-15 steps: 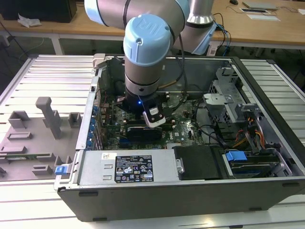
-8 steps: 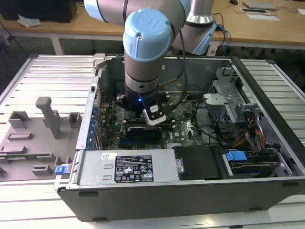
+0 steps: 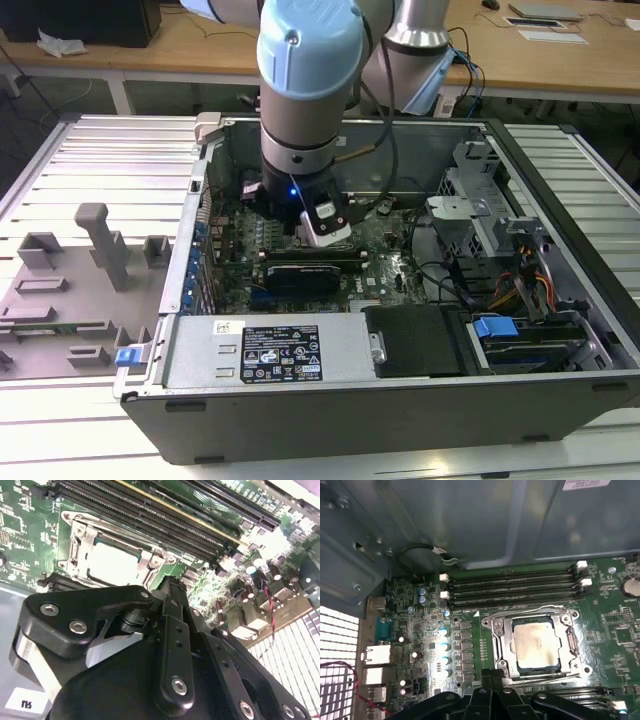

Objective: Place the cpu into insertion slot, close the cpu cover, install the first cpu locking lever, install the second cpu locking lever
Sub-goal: 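Install the second cpu locking lever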

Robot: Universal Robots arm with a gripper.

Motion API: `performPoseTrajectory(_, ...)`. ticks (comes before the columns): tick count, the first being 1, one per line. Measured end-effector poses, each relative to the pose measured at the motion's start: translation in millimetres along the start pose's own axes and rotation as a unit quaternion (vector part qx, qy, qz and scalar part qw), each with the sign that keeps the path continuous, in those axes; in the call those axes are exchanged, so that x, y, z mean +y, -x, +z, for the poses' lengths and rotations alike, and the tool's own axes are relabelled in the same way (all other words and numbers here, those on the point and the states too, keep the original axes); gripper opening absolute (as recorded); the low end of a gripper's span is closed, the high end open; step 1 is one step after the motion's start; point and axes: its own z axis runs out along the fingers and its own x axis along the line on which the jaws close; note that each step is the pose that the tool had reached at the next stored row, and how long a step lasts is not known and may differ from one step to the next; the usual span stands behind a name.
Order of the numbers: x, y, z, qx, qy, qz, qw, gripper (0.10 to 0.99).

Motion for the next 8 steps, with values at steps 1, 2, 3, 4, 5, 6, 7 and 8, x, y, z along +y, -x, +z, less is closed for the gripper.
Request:
performPoseTrajectory(1,0.1,0.6,0.0,-0.0001,-0.0007,0.000,1.0000,0.106)
performPoseTrajectory(2,0.1,1.3,-0.2,-0.0003,-0.0034,0.000,1.0000,0.106)
performPoseTrajectory(3,0.3,2.6,-0.2,-0.0012,-0.0094,0.001,1.0000,0.106)
performPoseTrajectory(4,0.5,3.8,-0.2,-0.0023,-0.0172,0.003,0.9998,0.106)
performPoseTrajectory(5,0.7,4.9,-0.2,-0.0034,-0.0253,0.004,0.9997,0.106)
performPoseTrajectory(6,1.1,7.2,-0.3,-0.0046,-0.0348,0.006,0.9994,0.106)
performPoseTrajectory(7,1.3,10.0,-0.4,-0.0050,-0.0366,0.006,0.9993,0.106)
performPoseTrajectory(8,1.6,12.7,-0.5,-0.0053,-0.0372,0.007,0.9993,0.106)
